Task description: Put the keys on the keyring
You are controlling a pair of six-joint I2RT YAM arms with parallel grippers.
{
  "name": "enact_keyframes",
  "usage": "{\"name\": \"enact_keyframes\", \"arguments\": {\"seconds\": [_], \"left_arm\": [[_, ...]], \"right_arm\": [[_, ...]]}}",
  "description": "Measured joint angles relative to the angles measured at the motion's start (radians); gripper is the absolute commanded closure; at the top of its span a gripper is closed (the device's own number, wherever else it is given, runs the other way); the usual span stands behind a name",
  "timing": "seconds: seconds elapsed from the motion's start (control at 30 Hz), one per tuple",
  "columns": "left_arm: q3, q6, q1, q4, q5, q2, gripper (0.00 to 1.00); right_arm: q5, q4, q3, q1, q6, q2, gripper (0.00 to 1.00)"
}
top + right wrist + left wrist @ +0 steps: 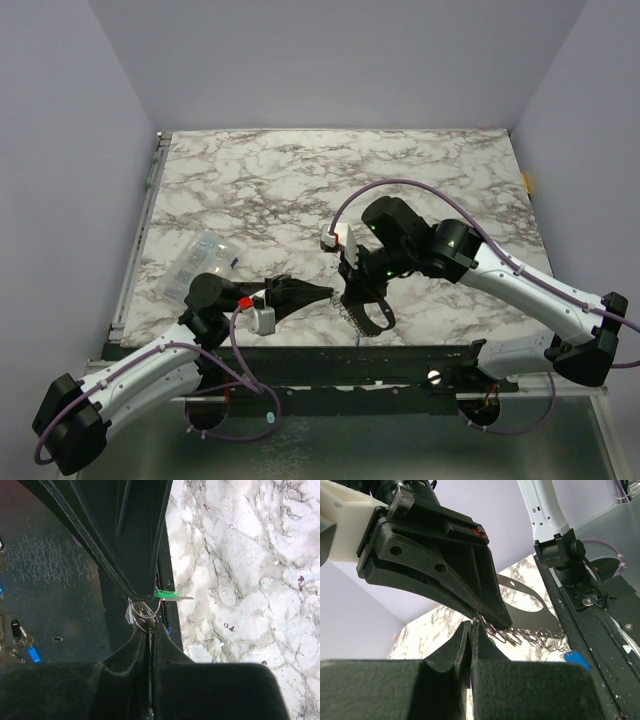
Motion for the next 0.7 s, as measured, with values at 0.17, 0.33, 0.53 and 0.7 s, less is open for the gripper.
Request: {"name": "enact_keyframes", "arguments": {"seconds": [0.17, 0.33, 0.53, 0.7], "left_arm": [[0.0, 0.0, -0.002, 0.0, 0.002, 0.002, 1.0], [0.0, 0.0, -0.006, 0.001, 0.003, 0.003, 1.0], [0.0, 0.0, -0.007, 0.001, 0.003, 0.005, 1.0], [0.0, 0.0, -0.01, 0.002, 0.003, 0.005, 1.0]], "right_arm": [[-0.001, 0.0, 0.0, 0.0, 0.0, 0.0, 0.99], [-0.003, -0.002, 0.0, 0.0, 0.0, 0.005, 0.99], [-0.004, -0.002, 0.0, 0.0, 0.0, 0.011, 0.99], [-0.003, -0.002, 0.0, 0.0, 0.0, 0.011, 0.99]]}}
